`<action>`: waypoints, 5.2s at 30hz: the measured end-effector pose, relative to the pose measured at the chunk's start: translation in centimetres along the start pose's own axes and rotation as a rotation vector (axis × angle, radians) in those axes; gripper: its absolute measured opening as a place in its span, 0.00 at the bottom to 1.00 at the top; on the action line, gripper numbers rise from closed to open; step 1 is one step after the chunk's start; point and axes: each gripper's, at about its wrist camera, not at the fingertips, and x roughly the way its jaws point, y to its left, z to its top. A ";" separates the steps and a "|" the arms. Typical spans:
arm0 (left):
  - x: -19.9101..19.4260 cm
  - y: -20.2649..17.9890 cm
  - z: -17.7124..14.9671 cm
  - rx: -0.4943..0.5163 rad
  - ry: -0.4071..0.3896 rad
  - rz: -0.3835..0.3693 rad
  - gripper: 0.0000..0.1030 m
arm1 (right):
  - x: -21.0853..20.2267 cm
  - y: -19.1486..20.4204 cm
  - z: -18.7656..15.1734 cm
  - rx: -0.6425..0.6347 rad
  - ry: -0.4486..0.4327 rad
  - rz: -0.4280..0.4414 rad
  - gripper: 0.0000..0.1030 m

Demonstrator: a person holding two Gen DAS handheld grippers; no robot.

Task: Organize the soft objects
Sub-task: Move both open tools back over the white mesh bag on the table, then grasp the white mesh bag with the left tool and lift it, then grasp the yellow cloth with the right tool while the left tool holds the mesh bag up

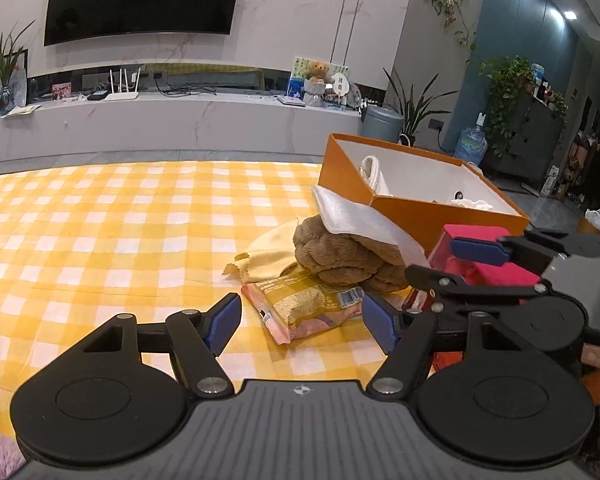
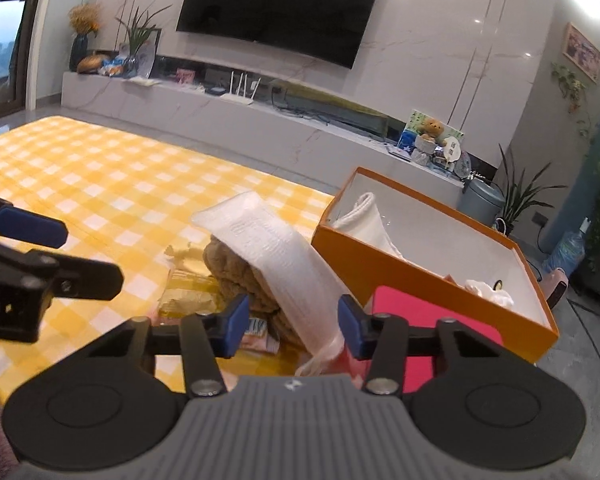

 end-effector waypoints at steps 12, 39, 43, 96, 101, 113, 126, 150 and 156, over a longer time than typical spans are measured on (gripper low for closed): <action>0.2 0.7 -0.8 -0.021 0.042 -0.011 0.75 | 2.0 0.1 0.2 -0.016 0.052 0.073 0.00; 0.1 -0.1 -3.2 -0.066 0.194 -0.070 0.79 | -3.4 2.2 -5.8 0.114 0.178 0.229 0.32; 2.8 -0.7 -3.0 -0.025 0.250 -0.077 0.84 | -2.4 1.6 -6.1 0.106 0.196 0.153 0.29; 7.5 -6.1 -5.7 0.623 0.535 -0.290 0.50 | 1.4 0.7 -8.2 0.269 0.262 0.185 0.18; 7.2 -5.1 -5.2 0.511 0.520 -0.250 0.15 | 1.1 0.7 -8.2 0.265 0.251 0.184 0.18; 0.9 -1.9 -5.6 0.220 0.349 -0.141 0.04 | -1.8 0.4 -7.1 0.253 0.161 0.190 0.18; 1.7 3.9 2.3 -0.074 0.127 -0.003 0.04 | -1.2 1.5 0.0 0.103 0.027 0.218 0.24; 8.6 12.1 3.6 -0.258 0.139 0.151 0.04 | 17.1 6.5 6.3 0.047 0.281 0.242 0.69; 8.8 12.3 3.4 -0.255 0.150 0.155 0.04 | 19.6 7.1 6.1 0.077 0.335 0.258 0.56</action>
